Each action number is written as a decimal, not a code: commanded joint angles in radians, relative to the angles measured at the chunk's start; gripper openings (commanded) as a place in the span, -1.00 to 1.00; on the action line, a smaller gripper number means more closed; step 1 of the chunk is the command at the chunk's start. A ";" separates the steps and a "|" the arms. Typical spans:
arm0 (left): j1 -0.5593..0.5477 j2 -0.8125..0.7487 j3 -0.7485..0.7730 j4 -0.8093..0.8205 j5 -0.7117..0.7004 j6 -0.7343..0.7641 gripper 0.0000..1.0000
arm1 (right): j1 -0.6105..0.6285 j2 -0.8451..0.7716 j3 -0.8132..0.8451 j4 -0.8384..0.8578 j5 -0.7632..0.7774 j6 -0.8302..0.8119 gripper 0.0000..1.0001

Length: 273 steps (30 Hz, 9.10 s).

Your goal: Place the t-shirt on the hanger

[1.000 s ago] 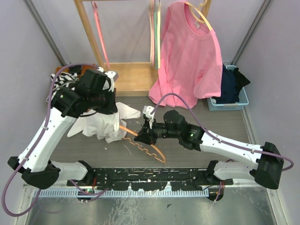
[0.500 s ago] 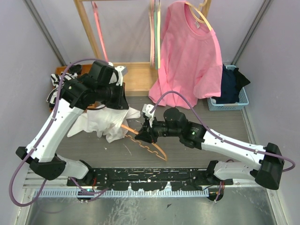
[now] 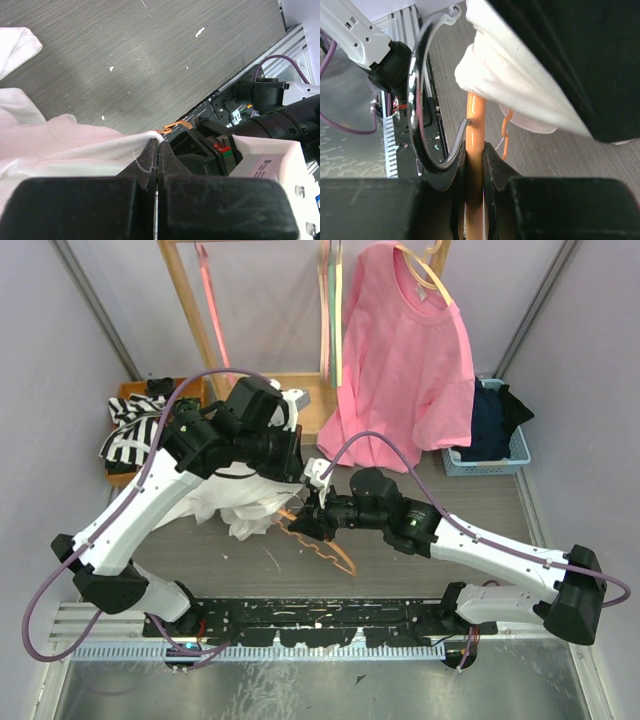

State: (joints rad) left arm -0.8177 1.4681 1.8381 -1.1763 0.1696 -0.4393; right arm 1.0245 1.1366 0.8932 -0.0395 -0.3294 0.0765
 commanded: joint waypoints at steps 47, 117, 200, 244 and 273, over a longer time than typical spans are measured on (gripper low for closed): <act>-0.044 -0.400 -0.155 0.031 -0.236 0.113 0.03 | 0.010 -0.067 -0.066 0.424 -0.029 0.333 -0.98; -0.046 -0.511 -0.721 0.296 -0.405 0.082 -1.00 | -0.040 0.180 -0.037 0.583 -0.154 0.604 -0.20; -0.045 -0.525 -0.318 0.441 -0.621 0.249 -1.00 | -0.054 0.043 0.034 0.051 0.105 0.771 -0.98; -0.045 -0.510 -0.689 0.815 -0.895 0.114 -1.00 | 0.112 0.054 -0.107 0.134 0.171 0.828 -0.98; -0.045 -0.537 -0.614 0.726 -0.841 0.048 -1.00 | 0.077 0.174 -0.111 0.160 0.176 0.782 -0.98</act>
State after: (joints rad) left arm -0.8665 0.9508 1.1889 -0.4862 -0.6479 -0.3790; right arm 1.0992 1.3216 0.7776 0.0837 -0.1497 0.8703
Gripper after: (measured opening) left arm 0.094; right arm 0.049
